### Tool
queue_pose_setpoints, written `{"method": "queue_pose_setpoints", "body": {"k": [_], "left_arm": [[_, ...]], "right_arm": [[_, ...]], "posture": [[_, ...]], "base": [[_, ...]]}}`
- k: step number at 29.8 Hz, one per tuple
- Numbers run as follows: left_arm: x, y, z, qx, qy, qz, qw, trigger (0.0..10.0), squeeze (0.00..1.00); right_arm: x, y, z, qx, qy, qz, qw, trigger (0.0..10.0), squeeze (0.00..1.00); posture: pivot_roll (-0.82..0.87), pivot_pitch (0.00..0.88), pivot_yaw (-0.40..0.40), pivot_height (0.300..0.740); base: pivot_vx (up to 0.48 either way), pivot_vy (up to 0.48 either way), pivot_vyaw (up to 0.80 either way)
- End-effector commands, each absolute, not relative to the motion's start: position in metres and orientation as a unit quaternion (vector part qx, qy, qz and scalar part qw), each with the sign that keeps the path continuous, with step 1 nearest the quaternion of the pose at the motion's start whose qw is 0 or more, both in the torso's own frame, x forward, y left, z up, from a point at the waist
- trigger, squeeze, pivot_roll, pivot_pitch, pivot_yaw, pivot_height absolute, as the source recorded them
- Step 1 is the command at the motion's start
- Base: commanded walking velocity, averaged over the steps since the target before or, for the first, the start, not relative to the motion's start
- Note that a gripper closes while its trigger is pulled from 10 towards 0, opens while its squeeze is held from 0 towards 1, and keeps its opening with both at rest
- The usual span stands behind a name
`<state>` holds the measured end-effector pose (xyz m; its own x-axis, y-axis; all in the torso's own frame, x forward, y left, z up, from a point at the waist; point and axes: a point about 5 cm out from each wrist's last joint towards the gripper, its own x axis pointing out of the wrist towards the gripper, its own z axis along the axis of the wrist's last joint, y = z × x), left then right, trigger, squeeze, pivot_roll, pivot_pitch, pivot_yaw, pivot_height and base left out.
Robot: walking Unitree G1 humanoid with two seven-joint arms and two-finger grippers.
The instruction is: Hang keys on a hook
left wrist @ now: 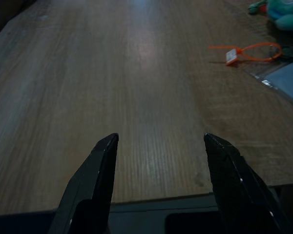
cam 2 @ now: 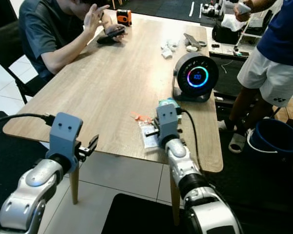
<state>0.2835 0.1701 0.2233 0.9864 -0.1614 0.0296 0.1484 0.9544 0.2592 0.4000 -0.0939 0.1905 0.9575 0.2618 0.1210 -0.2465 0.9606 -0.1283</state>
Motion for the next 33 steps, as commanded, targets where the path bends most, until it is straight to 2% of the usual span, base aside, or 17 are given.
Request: {"method": "queue_pose_setpoints", "body": {"k": [1, 8, 9, 19, 33], "left_arm": [[0.283, 0.167, 0.217, 0.123, -0.015, -0.087, 0.988, 10.0, 0.00], [0.282, 0.169, 0.217, 0.126, -0.011, -0.085, 0.988, 10.0, 0.00], [0.281, 0.170, 0.217, 0.126, -0.010, -0.085, 0.988, 10.0, 0.00], [0.279, 0.175, 0.218, 0.128, -0.010, -0.070, 0.989, 10.0, 0.00], [0.273, 0.190, 0.224, 0.140, -0.011, -0.043, 0.989, 10.0, 0.00]], "right_arm": [[0.399, -0.102, 0.180, -0.061, -0.049, 0.111, 0.991, 10.0, 1.00], [0.400, -0.109, 0.177, -0.066, -0.041, 0.094, 0.993, 10.0, 1.00], [0.401, -0.109, 0.179, -0.066, -0.045, 0.094, 0.992, 10.0, 0.00], [0.404, -0.099, 0.196, -0.063, -0.078, 0.124, 0.987, 10.0, 0.00], [0.406, -0.091, 0.190, -0.041, -0.035, 0.134, 0.989, 10.0, 0.00]], "posture": [[0.25, 0.273, -0.049, 0.740], [0.26, 0.280, -0.046, 0.740], [0.27, 0.291, -0.044, 0.740], [0.27, 0.301, -0.058, 0.740], [0.32, 0.327, -0.063, 0.740]], "base": [[0.000, 0.000, 0.00], [0.000, 0.000, 0.00], [0.000, 0.000, 0.00], [0.000, 0.000, 0.00], [0.000, 0.000, 0.00]]}}
